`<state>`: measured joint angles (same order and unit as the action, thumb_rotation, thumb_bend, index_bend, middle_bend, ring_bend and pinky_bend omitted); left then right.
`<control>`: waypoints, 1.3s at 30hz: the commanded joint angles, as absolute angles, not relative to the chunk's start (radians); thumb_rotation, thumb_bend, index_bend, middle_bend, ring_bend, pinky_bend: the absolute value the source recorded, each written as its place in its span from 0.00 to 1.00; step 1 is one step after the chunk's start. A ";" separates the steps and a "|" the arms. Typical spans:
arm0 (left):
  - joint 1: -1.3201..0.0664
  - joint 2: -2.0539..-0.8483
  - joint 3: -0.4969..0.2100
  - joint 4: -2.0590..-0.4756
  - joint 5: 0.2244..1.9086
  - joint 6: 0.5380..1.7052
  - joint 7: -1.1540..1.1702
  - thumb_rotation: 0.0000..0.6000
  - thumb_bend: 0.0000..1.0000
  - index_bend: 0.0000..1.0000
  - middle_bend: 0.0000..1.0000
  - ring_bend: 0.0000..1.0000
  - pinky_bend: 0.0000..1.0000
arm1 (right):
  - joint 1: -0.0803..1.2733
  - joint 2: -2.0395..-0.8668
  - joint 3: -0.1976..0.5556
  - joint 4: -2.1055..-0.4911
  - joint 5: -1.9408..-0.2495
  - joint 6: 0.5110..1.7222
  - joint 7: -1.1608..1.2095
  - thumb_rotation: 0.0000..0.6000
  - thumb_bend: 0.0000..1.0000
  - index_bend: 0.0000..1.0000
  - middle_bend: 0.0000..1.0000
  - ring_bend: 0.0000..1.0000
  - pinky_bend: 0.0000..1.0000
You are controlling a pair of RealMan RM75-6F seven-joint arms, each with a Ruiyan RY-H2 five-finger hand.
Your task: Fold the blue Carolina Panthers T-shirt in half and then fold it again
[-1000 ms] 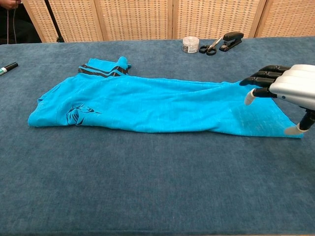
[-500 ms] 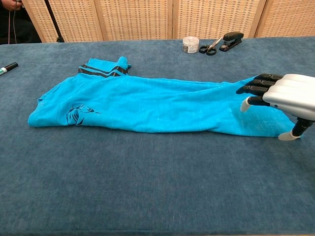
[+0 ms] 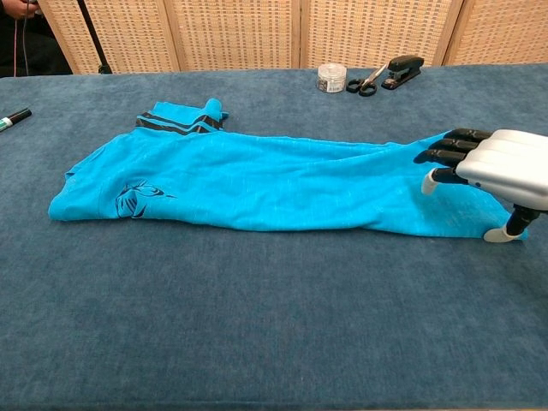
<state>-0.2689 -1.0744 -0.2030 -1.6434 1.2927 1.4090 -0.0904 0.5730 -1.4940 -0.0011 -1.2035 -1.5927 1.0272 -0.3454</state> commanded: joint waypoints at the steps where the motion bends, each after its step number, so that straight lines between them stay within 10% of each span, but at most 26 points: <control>1: -0.268 -1.075 -0.204 -1.643 1.294 1.409 -0.091 1.00 0.28 0.00 0.00 0.00 0.00 | 0.575 -1.498 -0.004 -1.193 -1.595 1.029 -0.343 1.00 0.05 0.26 0.09 0.00 0.00; 39: -0.261 -1.075 -0.212 -1.643 1.304 1.397 -0.098 1.00 0.28 0.00 0.00 0.00 0.00 | 0.555 -1.612 -0.029 -0.956 -1.674 1.181 -0.170 1.00 0.26 0.42 0.24 0.02 0.00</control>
<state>-0.2614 -1.0754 -0.2115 -1.6432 1.3046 1.3971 -0.0978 0.5555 -1.6115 -0.0300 -0.9566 -1.6739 1.1798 -0.1708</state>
